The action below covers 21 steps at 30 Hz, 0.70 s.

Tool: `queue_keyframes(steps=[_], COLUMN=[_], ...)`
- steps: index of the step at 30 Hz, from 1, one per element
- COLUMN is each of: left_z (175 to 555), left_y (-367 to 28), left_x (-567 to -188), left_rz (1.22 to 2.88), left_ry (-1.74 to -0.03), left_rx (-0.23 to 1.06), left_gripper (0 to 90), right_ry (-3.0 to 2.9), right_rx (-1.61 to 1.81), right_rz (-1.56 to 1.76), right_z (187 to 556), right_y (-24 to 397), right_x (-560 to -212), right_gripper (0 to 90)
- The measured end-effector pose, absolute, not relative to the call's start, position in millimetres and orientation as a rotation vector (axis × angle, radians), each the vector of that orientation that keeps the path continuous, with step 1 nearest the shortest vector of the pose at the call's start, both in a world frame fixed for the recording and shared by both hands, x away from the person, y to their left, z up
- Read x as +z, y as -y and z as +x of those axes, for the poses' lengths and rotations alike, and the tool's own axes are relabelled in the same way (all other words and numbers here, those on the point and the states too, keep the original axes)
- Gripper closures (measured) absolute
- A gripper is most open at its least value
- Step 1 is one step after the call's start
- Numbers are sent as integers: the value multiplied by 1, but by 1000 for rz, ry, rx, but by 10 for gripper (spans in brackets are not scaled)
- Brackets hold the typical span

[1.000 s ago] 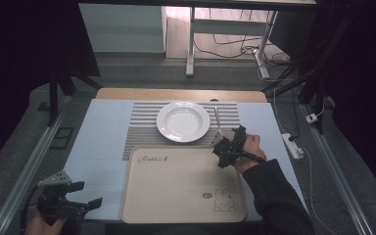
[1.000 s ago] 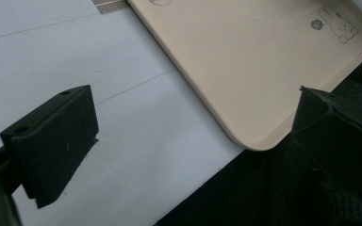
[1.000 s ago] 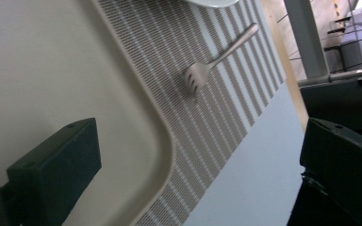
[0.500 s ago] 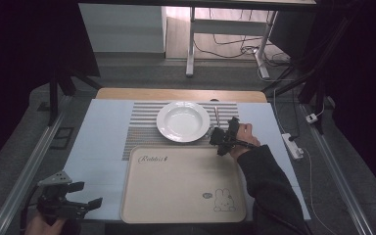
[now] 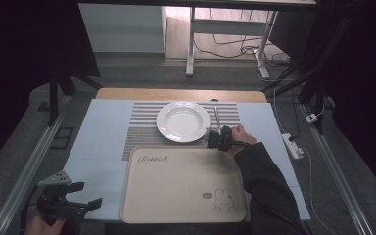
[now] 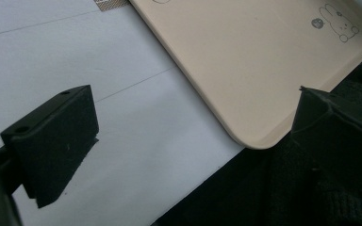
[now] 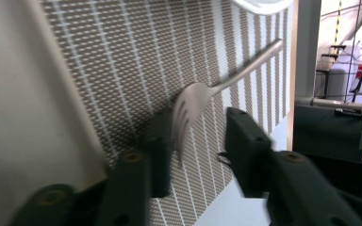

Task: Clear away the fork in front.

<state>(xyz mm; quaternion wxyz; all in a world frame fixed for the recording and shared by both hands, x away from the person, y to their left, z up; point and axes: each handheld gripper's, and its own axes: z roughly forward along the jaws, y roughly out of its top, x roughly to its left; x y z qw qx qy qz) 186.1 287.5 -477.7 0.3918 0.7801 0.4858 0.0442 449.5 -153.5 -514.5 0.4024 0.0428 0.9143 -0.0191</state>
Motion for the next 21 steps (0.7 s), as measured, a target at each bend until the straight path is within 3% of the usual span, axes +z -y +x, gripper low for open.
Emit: queue_keyframes(steps=[4,7,21], left_z=[186,186,184], left_y=[-287,-287,-284], left_x=[-478,-478,-477], left_rz=[1983,1986,2004], left_ry=[-1233,-1231,-1206], left_rx=[113,114,130], left_gripper=[16,16,10], right_ry=[-2327,-2308,-2293], right_rx=[-57,-93,67], right_rz=[73,51,179], right_z=[448,446,436], right_y=[152,151,156], right_x=[-520,-522,-498], right_gripper=[832,887,900])
